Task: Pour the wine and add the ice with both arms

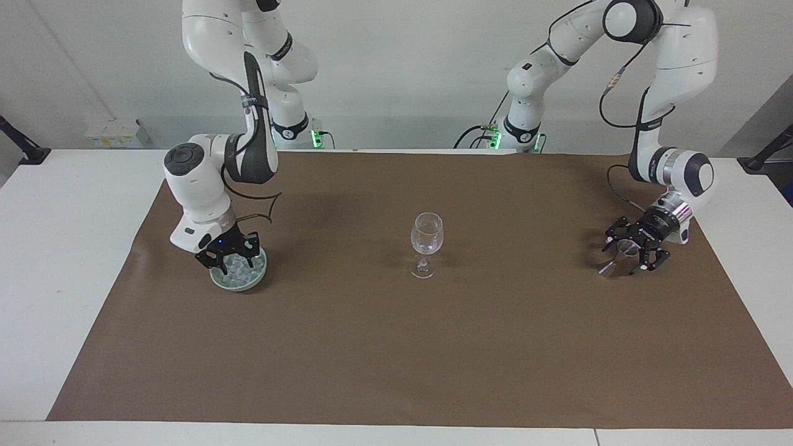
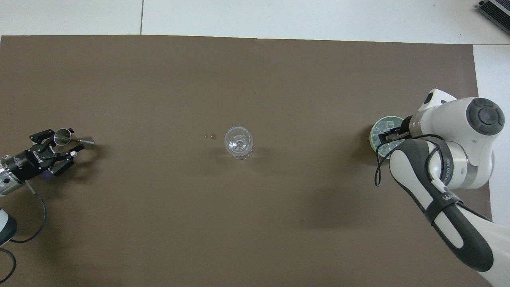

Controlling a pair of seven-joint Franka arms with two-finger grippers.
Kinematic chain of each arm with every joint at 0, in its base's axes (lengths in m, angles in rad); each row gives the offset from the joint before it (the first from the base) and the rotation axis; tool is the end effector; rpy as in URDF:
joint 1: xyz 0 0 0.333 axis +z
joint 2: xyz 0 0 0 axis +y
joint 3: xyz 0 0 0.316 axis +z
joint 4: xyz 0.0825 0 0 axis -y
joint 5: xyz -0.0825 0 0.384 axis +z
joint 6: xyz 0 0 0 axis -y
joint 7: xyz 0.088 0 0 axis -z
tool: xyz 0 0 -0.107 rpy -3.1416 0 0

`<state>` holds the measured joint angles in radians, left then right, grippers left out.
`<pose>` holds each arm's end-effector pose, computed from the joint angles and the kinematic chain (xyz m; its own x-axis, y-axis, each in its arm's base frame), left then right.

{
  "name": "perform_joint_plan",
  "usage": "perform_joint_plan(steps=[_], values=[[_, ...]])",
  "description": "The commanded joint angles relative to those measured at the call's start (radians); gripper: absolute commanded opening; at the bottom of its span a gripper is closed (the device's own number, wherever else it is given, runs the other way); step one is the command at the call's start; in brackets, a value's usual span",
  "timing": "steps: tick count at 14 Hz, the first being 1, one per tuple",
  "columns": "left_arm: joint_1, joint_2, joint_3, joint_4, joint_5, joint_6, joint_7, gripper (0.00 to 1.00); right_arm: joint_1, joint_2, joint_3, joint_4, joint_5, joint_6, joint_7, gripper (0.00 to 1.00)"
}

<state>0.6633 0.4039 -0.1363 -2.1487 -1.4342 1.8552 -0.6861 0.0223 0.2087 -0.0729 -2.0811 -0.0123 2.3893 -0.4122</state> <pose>0.5040 0.2036 0.2227 -0.1982 0.1731 -0.9648 0.8205 0.5678 -0.0667 0.5869 -0.0288 0.3368 0.9274 0.3651 0.0816 0.3609 -0.9305 0.0623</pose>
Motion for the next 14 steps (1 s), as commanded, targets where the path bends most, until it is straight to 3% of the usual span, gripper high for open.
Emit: perform_joint_plan(steps=[1, 3, 7, 11, 14], values=[[0.032, 0.015, -0.009, 0.018, -0.011, -0.024, 0.0, 1.0, -0.03, -0.008, 0.007, -0.016, 0.018, 0.008, -0.057, 0.63], [0.033, 0.013, -0.009, 0.023, -0.009, -0.047, -0.003, 1.0, -0.03, -0.009, 0.007, -0.016, 0.018, 0.007, -0.057, 0.53], [0.042, 0.009, -0.009, 0.033, -0.009, -0.077, -0.007, 1.0, -0.027, -0.009, 0.008, -0.016, 0.018, 0.005, -0.053, 0.52], [0.045, -0.004, -0.009, 0.044, -0.008, -0.109, -0.015, 1.0, -0.027, -0.011, 0.008, -0.016, 0.018, -0.007, -0.05, 0.33], [0.044, -0.031, -0.009, 0.052, -0.008, -0.117, -0.055, 1.0, -0.024, -0.011, 0.008, -0.013, 0.018, -0.012, -0.045, 0.25]])
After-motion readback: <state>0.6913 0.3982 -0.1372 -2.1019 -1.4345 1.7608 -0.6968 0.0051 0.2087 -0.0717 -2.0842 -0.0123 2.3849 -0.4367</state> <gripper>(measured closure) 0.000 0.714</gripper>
